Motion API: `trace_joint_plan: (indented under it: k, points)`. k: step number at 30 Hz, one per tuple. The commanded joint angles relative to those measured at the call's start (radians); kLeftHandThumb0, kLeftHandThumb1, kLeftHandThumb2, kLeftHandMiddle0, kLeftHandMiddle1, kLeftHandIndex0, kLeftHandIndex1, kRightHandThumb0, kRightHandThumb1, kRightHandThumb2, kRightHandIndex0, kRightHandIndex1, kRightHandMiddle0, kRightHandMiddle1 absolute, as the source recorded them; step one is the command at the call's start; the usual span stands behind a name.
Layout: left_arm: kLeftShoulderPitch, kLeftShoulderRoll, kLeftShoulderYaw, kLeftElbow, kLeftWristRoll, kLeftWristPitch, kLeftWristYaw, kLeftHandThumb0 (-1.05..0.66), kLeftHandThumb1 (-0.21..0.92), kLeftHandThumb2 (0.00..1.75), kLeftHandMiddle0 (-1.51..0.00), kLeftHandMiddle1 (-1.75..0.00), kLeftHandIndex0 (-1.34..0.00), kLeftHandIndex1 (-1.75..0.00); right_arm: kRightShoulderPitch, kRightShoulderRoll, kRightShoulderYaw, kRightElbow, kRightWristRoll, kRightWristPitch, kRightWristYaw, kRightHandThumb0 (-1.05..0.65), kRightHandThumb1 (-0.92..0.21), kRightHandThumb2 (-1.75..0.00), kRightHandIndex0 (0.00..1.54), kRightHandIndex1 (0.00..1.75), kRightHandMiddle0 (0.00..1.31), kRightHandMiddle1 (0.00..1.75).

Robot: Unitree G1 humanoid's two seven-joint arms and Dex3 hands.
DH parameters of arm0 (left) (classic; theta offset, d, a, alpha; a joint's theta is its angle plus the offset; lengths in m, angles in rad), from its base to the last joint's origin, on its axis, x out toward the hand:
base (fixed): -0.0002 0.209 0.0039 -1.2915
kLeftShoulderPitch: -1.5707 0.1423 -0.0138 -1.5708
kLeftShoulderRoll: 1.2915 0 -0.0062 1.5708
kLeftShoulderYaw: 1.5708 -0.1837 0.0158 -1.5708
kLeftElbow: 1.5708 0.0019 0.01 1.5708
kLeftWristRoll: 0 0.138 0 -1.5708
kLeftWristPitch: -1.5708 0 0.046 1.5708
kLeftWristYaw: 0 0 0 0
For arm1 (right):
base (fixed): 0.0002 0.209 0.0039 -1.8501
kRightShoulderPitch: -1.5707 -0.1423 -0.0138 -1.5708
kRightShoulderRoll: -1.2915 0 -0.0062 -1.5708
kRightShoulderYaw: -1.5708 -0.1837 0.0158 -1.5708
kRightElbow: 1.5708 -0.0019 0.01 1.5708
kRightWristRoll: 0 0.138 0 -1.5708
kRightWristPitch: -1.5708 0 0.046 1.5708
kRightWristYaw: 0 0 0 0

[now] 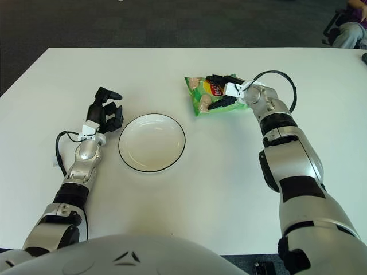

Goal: Put the snack into the plate.

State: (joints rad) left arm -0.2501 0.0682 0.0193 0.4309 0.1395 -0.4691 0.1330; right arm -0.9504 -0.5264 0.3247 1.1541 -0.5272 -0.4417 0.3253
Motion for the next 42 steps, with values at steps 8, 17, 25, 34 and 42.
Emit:
trace_joint_plan:
  k: [8,17,25,34,42]
  points:
    - [0.025,-0.004,-0.003,0.014,0.008,-0.023,0.015,-0.38,0.68,0.83,-0.86,-1.75,-0.35,-1.75,0.066,-0.02,0.0,0.034,0.03,-0.027,0.029,-0.9,-0.91,-0.01,0.01,0.0,0.15,0.02]
    - [0.02,-0.001,-0.002,0.025,0.01,-0.034,0.017,-0.38,0.68,0.84,-0.87,-1.75,-0.35,-1.75,0.109,-0.04,0.027,-0.001,-0.03,-0.06,-0.222,-0.69,-0.92,-0.09,0.43,0.05,0.62,0.48]
    - [0.019,0.0,-0.002,0.028,0.01,-0.036,0.017,-0.38,0.67,0.84,-0.87,-1.75,-0.35,-1.75,0.167,-0.026,0.106,0.01,-0.182,-0.065,-0.761,-0.03,-0.48,-0.99,0.54,1.41,0.48,1.65]
    - [0.017,-0.001,-0.003,0.035,0.011,-0.042,0.019,-0.38,0.67,0.85,-0.88,-1.75,-0.36,-1.75,0.17,-0.015,0.067,0.062,-0.12,-0.15,-0.828,0.0,-0.28,-1.32,0.59,1.73,0.54,1.62]
    - [0.016,-0.001,-0.002,0.036,0.012,-0.044,0.019,-0.38,0.67,0.85,-0.88,-1.75,-0.36,-1.75,0.186,0.006,-0.025,-0.035,-0.028,-0.269,-0.906,0.0,-0.29,-1.32,0.58,1.75,0.52,1.63]
